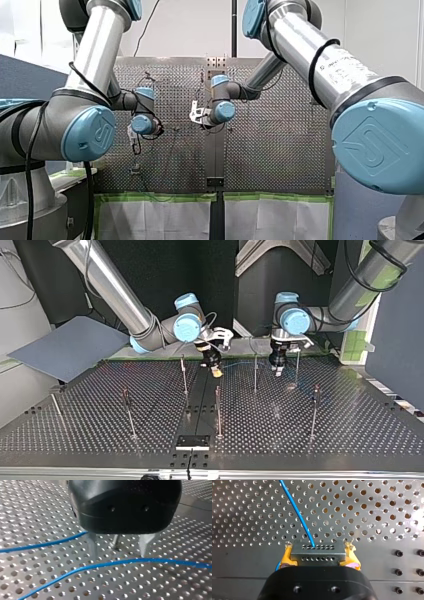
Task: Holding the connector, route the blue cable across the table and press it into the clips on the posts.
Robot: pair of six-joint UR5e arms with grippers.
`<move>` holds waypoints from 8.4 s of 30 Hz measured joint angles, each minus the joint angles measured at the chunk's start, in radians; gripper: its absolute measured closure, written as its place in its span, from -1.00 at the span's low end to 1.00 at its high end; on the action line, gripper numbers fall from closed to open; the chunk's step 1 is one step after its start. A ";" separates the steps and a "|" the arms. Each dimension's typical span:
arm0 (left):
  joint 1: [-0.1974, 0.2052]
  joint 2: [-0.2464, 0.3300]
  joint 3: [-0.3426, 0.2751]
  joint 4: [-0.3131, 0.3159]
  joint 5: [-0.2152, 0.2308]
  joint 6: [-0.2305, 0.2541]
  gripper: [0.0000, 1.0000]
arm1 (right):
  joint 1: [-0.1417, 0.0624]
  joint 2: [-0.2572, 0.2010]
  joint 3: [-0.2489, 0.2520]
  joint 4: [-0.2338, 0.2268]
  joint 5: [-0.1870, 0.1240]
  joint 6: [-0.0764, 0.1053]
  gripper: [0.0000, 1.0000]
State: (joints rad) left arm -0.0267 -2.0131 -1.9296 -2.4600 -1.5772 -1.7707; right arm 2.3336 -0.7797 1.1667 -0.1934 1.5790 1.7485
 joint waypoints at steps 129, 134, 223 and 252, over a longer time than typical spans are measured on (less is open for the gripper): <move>-0.346 -0.075 0.215 -0.125 -0.297 -0.067 1.00 | -0.069 -0.100 0.024 0.102 -0.079 -0.035 1.00; -0.354 -0.035 0.214 -0.156 -0.315 -0.067 1.00 | -0.078 -0.144 0.038 0.123 -0.079 -0.030 1.00; -0.256 0.124 0.368 -0.215 -0.178 -0.088 1.00 | -0.189 -0.398 0.097 0.105 -0.106 0.043 1.00; -0.297 0.174 0.371 -0.391 -0.195 -0.074 -0.80 | -0.225 -0.394 0.097 0.098 -0.115 0.039 1.00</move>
State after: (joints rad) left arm -0.3237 -1.8391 -1.5587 -2.8510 -1.7720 -1.8449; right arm 2.1087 -1.1737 1.2636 -0.0951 1.4637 1.7875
